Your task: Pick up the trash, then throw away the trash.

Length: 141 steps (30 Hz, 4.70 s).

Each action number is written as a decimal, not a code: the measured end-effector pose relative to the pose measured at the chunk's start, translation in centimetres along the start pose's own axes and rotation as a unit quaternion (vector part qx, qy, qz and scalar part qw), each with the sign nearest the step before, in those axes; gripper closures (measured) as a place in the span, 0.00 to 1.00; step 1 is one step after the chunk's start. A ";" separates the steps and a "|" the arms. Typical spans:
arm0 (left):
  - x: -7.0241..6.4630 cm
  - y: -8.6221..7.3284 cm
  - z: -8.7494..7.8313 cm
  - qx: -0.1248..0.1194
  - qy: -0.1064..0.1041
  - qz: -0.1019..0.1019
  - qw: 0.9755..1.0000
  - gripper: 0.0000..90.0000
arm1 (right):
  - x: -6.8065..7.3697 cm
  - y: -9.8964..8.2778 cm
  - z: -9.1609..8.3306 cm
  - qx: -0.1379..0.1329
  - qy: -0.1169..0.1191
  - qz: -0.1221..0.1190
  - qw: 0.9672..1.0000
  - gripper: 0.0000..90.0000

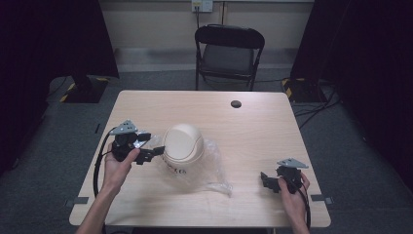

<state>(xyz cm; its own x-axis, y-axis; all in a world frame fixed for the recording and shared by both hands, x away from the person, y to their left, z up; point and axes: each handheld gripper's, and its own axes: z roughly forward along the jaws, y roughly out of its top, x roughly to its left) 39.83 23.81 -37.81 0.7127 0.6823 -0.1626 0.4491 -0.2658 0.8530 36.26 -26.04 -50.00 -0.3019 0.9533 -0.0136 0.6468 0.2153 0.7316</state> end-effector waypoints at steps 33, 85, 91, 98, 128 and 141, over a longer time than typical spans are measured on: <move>1.3 1.7 5.4 0.066 0.010 0.009 0.998 0.19 | 0.0 0.0 0.0 0.000 0.000 0.000 1.000 0.12; 14.2 -6.3 3.6 0.114 0.114 -0.037 0.986 0.21 | 0.0 0.0 0.0 0.000 -0.001 0.001 1.000 0.12; 14.2 -6.3 4.6 0.125 0.138 -0.013 0.982 0.25 | 0.0 0.0 0.0 0.000 -0.001 0.001 1.000 0.12; 14.3 -6.9 5.2 0.133 0.124 -0.018 0.983 0.26 | 0.0 0.0 0.0 0.000 -0.001 0.001 1.000 0.12; 13.8 -7.0 4.3 0.123 0.119 -0.019 0.985 0.38 | 0.0 0.0 0.0 0.000 -0.001 0.001 1.000 0.12; 12.6 -6.5 1.4 0.063 0.128 -0.028 0.989 0.38 | 0.0 0.0 0.0 0.000 -0.001 0.000 1.000 0.12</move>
<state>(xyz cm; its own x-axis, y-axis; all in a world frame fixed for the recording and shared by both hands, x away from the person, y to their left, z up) 46.61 33.23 -46.12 0.5322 0.8443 -0.0620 0.5585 -0.2951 0.7752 36.22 -26.03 -49.99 -0.3005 0.9537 -0.0136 0.6476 0.2145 0.7312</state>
